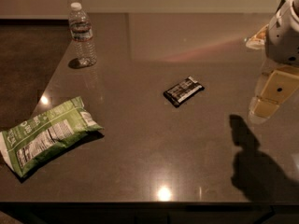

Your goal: Move rxbar chocolate near water bottle

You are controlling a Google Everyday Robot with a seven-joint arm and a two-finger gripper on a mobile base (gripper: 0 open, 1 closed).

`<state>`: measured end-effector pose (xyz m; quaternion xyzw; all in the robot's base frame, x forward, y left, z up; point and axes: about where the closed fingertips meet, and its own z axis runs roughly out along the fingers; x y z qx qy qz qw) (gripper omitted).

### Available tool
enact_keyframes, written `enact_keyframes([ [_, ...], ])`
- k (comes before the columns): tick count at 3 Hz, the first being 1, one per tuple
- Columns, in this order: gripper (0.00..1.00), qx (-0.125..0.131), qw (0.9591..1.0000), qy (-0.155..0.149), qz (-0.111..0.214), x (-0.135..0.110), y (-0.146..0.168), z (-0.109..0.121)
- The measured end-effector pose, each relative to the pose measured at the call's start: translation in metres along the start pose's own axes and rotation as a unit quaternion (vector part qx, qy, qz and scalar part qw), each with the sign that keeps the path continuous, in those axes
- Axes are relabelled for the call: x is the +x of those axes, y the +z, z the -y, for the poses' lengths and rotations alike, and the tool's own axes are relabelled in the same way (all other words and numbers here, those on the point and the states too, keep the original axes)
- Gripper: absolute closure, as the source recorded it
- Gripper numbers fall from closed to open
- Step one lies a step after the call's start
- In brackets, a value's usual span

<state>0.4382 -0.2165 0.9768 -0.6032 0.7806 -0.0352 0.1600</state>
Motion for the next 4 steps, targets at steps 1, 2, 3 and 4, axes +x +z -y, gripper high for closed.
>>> enact_keyframes([
  [1, 0.00, 0.000, 1.0000, 0.000, 0.000, 0.000, 0.000, 0.000],
  [2, 0.00, -0.002, 0.9996, -0.024, 0.016, -0.020, 0.013, 0.018],
  [3, 0.00, -0.007, 0.9982, -0.051, 0.031, -0.038, 0.033, 0.039],
  [4, 0.00, -0.019, 0.9948, -0.088, 0.048, -0.049, 0.056, 0.065],
])
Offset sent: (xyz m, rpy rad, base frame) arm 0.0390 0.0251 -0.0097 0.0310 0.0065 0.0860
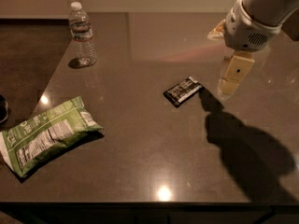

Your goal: Move rxbar chocolate near water bottle

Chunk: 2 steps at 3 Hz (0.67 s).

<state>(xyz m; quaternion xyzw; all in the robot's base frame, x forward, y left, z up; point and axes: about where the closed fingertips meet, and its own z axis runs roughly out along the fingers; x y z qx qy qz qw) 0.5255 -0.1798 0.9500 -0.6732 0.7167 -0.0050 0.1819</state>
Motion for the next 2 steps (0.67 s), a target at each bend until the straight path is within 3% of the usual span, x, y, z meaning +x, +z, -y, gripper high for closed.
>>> enact_keyframes([
  [1, 0.00, -0.024, 0.9982, -0.049, 0.023, 0.001, 0.025, 0.026],
  [2, 0.00, -0.051, 0.9939, -0.090, 0.039, 0.010, 0.052, 0.049],
])
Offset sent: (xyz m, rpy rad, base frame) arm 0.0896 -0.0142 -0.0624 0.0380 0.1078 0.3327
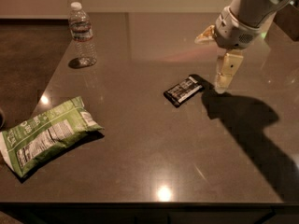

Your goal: Move rxbar chocolate near water bottle

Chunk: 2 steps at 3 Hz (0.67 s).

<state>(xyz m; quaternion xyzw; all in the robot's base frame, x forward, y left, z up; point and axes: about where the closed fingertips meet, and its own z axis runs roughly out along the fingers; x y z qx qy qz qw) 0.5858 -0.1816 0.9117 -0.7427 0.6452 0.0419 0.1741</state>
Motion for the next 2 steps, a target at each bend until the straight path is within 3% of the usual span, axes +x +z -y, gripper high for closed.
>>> enact_keyframes([
  [2, 0.00, -0.050, 0.9966, -0.060, 0.025, 0.029, 0.024, -0.003],
])
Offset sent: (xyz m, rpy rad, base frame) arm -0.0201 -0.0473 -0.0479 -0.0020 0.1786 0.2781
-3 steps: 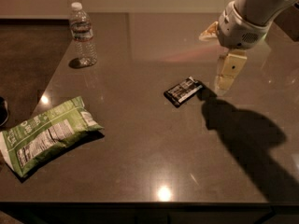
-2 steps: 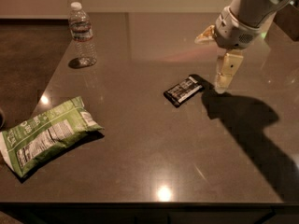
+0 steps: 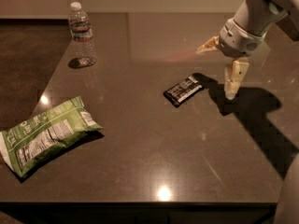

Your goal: Move rxbar chocolate near water bottle

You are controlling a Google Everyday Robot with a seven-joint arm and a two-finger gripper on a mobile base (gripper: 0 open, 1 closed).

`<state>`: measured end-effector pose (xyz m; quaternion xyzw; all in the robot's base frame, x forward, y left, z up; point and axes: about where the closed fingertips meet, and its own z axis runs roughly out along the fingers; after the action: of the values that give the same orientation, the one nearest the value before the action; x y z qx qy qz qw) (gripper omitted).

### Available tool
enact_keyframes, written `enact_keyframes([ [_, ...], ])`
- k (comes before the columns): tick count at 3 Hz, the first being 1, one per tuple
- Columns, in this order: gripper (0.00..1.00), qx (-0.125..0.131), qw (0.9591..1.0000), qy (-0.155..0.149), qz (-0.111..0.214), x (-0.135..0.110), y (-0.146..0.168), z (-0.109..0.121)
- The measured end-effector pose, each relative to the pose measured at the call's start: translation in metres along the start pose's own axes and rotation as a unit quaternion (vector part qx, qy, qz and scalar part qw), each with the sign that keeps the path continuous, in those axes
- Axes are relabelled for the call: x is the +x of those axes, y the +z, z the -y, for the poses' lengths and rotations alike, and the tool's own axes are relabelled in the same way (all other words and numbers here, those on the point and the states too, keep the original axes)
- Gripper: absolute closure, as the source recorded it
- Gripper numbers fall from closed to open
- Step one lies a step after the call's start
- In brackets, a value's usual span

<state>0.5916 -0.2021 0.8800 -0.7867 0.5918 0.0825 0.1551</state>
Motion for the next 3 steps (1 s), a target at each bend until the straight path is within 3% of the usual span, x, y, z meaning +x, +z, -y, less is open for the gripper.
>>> enact_keyframes([
  [1, 0.00, -0.006, 0.9994, -0.029, 0.016, 0.006, 0.003, -0.002],
  [3, 0.00, -0.015, 0.9951, -0.090, 0.040, -0.008, 0.012, 0.004],
])
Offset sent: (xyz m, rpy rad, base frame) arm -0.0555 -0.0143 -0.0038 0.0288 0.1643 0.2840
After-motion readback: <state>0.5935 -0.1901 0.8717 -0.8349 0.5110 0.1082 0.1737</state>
